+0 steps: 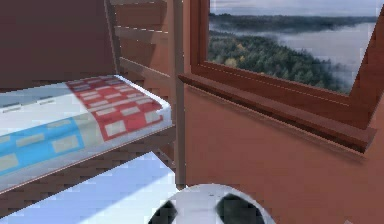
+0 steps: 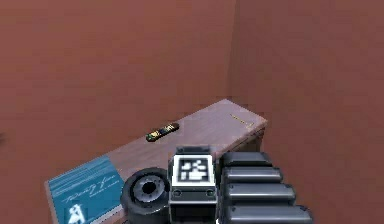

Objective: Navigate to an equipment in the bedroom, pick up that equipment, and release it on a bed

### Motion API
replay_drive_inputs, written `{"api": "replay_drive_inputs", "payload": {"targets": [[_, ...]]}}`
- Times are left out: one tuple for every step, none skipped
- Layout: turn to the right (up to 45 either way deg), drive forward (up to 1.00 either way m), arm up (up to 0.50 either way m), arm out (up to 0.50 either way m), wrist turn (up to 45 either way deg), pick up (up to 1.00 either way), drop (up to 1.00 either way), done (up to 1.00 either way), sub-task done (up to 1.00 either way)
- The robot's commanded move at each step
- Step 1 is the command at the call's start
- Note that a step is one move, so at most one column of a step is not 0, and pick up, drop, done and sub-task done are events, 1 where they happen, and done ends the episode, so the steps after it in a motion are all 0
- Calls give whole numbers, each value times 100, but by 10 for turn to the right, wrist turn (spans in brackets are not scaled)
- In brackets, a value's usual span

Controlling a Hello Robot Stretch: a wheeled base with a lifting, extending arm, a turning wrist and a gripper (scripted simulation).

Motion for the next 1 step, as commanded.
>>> {"api": "replay_drive_inputs", "payload": {"targets": [[-450,0,0,0,0,0,0,0,0]]}}
